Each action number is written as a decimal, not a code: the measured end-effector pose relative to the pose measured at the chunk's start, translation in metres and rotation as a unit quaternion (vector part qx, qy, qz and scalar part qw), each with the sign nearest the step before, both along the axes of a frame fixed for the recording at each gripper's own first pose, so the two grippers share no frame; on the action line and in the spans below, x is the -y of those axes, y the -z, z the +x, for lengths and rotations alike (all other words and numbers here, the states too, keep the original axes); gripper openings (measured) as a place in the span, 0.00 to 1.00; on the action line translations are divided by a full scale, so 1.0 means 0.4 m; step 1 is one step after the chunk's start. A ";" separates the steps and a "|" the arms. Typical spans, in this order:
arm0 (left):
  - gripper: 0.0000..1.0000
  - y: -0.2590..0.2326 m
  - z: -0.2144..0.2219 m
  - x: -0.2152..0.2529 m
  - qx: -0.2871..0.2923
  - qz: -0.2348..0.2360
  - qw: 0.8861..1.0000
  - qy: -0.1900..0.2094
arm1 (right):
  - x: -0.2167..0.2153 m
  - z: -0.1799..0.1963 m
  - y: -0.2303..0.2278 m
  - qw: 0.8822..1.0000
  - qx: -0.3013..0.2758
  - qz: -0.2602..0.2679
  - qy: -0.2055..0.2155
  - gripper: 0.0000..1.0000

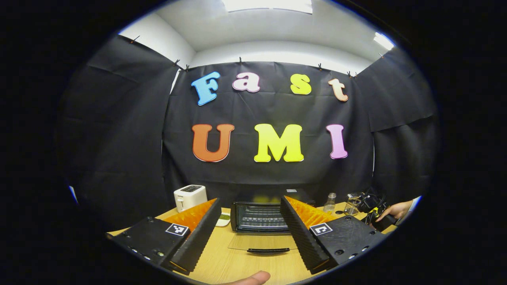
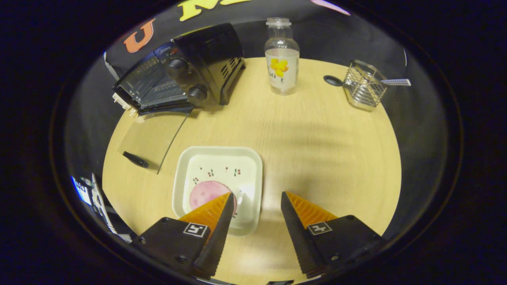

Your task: Open the electric oven with the left hand, put the food in, and close the electric oven.

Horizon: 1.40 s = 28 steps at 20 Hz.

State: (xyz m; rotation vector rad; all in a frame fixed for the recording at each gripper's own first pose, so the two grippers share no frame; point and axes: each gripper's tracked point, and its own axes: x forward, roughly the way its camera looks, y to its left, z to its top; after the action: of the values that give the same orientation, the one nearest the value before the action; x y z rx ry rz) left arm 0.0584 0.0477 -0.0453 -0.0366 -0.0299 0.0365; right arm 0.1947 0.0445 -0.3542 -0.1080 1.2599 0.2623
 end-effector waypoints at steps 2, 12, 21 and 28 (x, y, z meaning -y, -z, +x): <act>0.95 0.003 -0.008 -0.002 0.000 0.018 1.000 -0.005 | -0.016 0.000 0.022 1.000 -0.024 0.013 -0.004 0.64; 0.96 -0.032 -0.029 0.056 0.010 0.048 0.999 0.019 | -0.018 0.013 0.043 0.978 -0.117 0.168 0.038 0.02; 0.96 0.003 -0.025 0.032 -0.016 0.033 0.999 0.012 | 0.037 -0.029 0.006 0.970 -0.105 0.204 0.079 0.00; 0.96 0.021 -0.020 -0.007 -0.017 0.018 1.000 0.011 | 0.064 -0.051 -0.100 0.973 -0.067 0.202 0.083 0.01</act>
State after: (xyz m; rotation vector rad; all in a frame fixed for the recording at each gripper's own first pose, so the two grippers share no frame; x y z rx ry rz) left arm 0.0503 0.0504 -0.0536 0.0006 0.0033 0.0145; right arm 0.1742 0.0190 -0.3143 0.3695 1.3176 0.3803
